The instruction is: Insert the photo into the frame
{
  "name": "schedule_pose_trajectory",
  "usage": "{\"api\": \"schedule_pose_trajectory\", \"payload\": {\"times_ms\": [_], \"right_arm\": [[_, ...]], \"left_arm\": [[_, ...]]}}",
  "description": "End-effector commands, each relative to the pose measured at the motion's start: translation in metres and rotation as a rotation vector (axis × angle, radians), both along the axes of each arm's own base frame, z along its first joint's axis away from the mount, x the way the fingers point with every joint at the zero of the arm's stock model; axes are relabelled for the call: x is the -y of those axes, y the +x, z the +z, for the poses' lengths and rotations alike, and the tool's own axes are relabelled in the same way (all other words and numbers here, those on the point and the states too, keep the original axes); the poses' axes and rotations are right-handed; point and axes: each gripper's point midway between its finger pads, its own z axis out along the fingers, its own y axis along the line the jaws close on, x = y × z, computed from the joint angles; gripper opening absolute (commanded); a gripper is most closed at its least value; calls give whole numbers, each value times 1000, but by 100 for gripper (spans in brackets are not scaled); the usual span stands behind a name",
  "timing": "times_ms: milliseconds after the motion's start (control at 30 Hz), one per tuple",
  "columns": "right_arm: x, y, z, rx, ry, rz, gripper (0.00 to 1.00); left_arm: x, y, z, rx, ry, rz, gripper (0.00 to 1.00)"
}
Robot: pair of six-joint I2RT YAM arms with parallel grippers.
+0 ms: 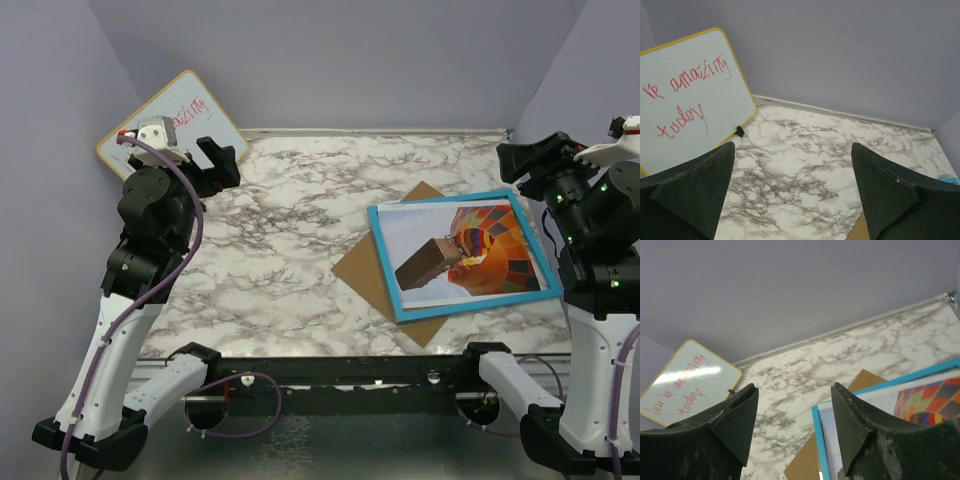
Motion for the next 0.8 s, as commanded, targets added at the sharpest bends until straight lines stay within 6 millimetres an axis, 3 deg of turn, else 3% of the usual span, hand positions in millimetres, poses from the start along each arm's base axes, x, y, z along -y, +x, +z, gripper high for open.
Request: {"api": "schedule_pose_trajectory", "payload": {"times_ms": [0,100,200,333,467,600,767], "right_arm": [[30,5,-52,-149,-51,-157,67],[27,14,-85,-243,-73,-129,73],[8,21,-124,-341,-86,-8,75],[-17,25,-179,-510,-59,155,74],[-40,24,-228,-634,30,271,66],[-58,14,-267,-720,95,367,48],[-87,2,-315,-863,53,418,50]], "left_arm": [[14,3,-17,-9,-33,-59,99],[20,8,-47,-70,-32,-76,99],[26,11,-76,-134,-32,-93,99],[51,8,-112,-215,-79,-212,99],[77,1,-150,-328,-153,-331,99],[96,-9,-194,-459,-194,-421,99],[100,-17,-237,-573,-221,-426,99]]}}
